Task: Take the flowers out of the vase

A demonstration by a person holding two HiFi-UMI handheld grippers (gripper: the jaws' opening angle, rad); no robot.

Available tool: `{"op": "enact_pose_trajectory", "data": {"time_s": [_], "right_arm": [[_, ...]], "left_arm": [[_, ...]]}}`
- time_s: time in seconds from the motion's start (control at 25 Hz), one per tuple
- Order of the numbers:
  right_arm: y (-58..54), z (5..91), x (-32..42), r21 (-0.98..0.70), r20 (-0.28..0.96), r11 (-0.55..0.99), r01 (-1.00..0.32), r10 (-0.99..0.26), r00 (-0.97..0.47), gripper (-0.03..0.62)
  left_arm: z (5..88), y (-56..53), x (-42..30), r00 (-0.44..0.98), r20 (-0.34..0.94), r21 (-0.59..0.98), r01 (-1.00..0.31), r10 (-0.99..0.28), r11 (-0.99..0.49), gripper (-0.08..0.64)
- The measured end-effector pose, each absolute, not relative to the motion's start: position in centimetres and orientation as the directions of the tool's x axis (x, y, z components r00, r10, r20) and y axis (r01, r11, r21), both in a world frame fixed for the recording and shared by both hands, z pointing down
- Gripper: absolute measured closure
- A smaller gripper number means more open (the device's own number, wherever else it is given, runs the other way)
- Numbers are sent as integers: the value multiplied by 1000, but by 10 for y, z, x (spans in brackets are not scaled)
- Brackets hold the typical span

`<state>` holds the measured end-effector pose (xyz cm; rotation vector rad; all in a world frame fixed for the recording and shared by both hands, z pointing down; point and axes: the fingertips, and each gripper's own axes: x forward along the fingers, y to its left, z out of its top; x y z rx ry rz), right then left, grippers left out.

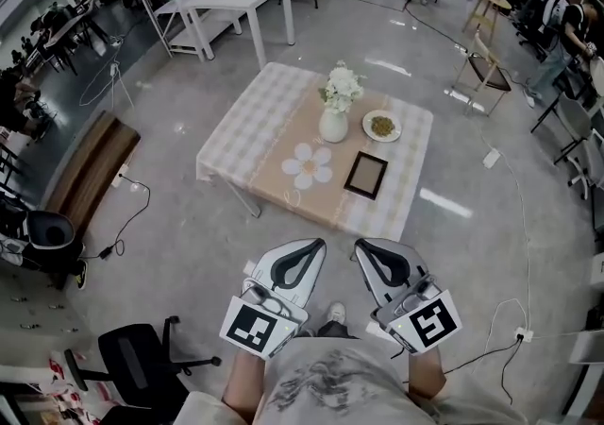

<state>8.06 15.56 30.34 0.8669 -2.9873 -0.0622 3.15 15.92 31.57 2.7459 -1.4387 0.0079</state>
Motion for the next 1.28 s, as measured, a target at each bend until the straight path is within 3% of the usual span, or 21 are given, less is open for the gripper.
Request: {"op": "enact_pose_trajectory", "data": {"time_s": [0.52, 1.28], "right_arm": [[121, 305, 79, 34, 19, 859, -510, -511, -859, 575], [27, 320, 24, 48, 74, 801, -597, -599, -798, 575]], "left_arm": [[315, 127, 32, 551, 27, 30, -835, -834, -550, 551], [333, 27, -22, 631, 42, 70, -775, -775, -628, 551]]}}
